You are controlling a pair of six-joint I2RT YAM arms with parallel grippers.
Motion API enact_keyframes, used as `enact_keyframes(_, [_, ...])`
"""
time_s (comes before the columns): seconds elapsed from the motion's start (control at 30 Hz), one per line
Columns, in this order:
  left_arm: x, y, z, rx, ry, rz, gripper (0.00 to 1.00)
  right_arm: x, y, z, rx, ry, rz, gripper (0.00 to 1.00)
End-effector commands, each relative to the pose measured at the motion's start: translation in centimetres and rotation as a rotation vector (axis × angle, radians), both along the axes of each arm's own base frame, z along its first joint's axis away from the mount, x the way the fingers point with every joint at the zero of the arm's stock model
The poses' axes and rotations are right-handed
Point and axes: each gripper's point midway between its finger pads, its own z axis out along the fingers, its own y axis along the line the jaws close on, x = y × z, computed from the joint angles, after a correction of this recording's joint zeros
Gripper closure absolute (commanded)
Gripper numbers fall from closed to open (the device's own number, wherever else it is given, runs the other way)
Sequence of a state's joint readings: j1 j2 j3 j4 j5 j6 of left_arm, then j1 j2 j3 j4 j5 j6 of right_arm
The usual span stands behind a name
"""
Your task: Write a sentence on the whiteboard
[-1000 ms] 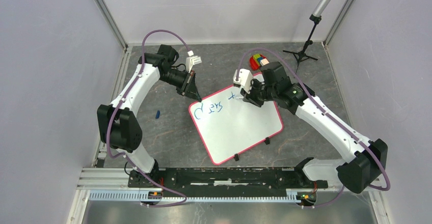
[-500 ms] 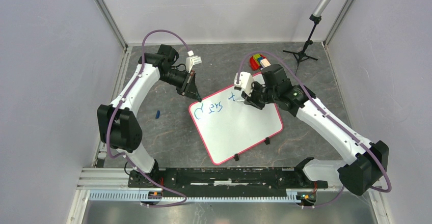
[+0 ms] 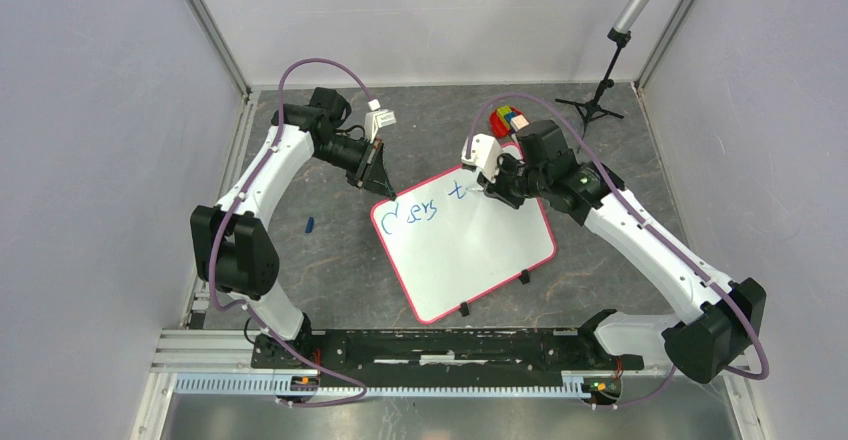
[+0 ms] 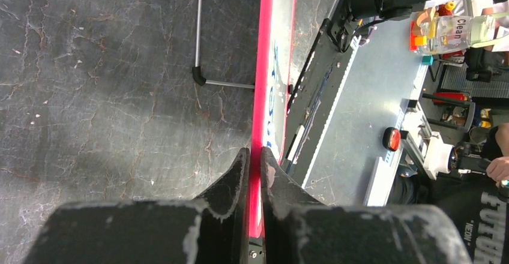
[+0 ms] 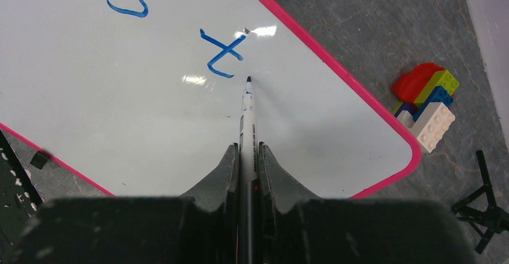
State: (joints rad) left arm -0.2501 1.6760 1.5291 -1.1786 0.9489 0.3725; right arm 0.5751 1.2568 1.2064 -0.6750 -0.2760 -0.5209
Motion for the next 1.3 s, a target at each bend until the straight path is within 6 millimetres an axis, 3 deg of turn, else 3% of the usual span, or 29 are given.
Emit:
enact_keyframes(0.0, [-0.5,-0.5,-0.3,0.001,-0.018,-0.053,0.98,1.3,0.2,2.2,0.029,-0.057,-0.016,1.00])
enact_keyframes(0.33, [-0.6,-0.4,-0.3,0.006,-0.027,-0.053,0.98,1.7,1.0,1.9,0.037,-0.035,0.000,1.00])
enact_keyframes(0.87, [-0.6,-0.5,-0.3,0.002,-0.020,-0.055,0.97,-0.7,-0.6,-1.5,-0.017,0.035,0.001,1.00])
enact_keyframes(1.07, [-0.6,-0.4,-0.3,0.003,-0.021,-0.054,0.98,0.4,-1.7,-0.7,-0.059,-0.016,-0.040,1.00])
enact_keyframes(1.27, [-0.6,-0.5,-0.4,0.003,-0.018,-0.054,0.98,1.4,-1.5,0.4,-0.047,-0.045,-0.051,1.00])
